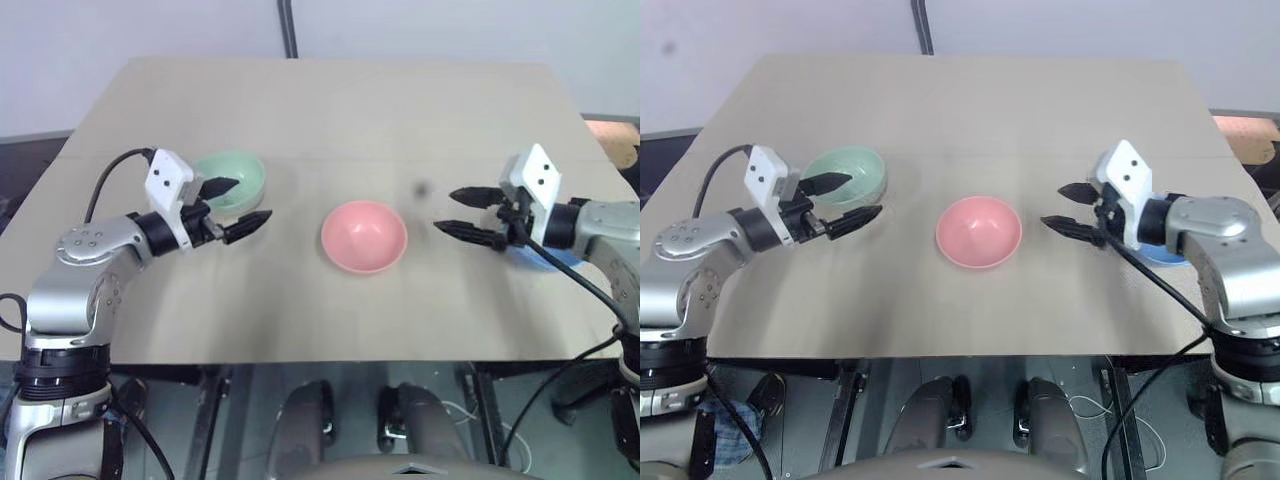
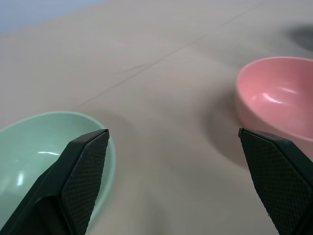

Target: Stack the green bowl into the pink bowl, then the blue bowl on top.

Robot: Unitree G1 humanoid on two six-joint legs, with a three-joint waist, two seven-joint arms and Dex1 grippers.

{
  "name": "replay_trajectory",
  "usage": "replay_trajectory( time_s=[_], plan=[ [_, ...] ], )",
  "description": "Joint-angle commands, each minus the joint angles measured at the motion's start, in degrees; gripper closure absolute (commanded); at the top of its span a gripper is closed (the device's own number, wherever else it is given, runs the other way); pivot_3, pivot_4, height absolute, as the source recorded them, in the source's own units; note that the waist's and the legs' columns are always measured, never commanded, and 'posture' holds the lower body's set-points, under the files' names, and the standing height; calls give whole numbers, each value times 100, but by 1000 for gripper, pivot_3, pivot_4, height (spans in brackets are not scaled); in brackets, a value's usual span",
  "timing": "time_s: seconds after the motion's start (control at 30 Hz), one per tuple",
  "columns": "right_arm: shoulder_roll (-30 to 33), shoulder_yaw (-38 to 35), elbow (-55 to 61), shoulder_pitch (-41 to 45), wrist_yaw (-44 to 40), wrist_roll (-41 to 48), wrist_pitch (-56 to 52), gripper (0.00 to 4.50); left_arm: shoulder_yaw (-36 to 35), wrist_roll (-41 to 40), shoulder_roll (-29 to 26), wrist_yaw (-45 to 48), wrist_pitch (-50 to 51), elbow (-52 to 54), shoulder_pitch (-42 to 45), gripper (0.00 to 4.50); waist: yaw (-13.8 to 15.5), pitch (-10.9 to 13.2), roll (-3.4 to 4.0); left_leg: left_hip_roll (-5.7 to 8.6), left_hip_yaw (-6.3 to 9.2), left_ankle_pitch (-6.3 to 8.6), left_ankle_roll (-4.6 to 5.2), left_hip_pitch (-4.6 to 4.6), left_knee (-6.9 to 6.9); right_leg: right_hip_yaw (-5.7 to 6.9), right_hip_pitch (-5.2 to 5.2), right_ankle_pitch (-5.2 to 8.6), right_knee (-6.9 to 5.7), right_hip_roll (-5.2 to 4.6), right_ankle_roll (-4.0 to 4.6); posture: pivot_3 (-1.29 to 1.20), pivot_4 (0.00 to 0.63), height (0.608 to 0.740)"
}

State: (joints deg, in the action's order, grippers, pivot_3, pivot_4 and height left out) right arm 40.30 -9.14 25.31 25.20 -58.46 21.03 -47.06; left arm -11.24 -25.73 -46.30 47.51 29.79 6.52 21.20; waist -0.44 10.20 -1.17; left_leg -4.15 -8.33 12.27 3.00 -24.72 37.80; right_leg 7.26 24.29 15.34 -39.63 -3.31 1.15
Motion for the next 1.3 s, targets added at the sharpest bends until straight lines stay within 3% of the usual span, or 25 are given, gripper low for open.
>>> replay_trajectory(
  time_s=[0.03,0.53,0.6,0.83,1.3],
  plan=[
    [150,-477,231,-140,-64,531,151,1520,324,592,-80,-144,-341,-369,304,0,2,0,0,0,0,0,0,0,-1,0,0,0,0,0,0,0,150,739],
    [433,-266,95,-224,413,623,545,1520,1230,2050,-305,82,-906,-2165,1131,0,3,0,0,0,-1,0,1,-1,-1,0,1,0,0,2,0,0,150,739],
    [451,-260,106,-241,460,649,561,1491,1308,2073,-302,245,-899,-2171,1141,807,1,0,-1,0,-1,0,0,-2,0,0,1,0,0,2,0,0,150,739],
    [459,-352,214,-285,613,931,490,1491,1341,2188,-266,363,-930,-2275,1182,4329,0,-1,-2,0,-2,-1,0,-1,0,-1,1,0,-1,2,0,0,150,739],
    [638,-242,177,-306,665,1078,593,1491,1689,2527,-178,708,-1473,-2023,1801,4428,30,-2,-1,2,-3,0,1,-1,8,-2,0,0,-8,1,0,0,150,739]
  ],
)
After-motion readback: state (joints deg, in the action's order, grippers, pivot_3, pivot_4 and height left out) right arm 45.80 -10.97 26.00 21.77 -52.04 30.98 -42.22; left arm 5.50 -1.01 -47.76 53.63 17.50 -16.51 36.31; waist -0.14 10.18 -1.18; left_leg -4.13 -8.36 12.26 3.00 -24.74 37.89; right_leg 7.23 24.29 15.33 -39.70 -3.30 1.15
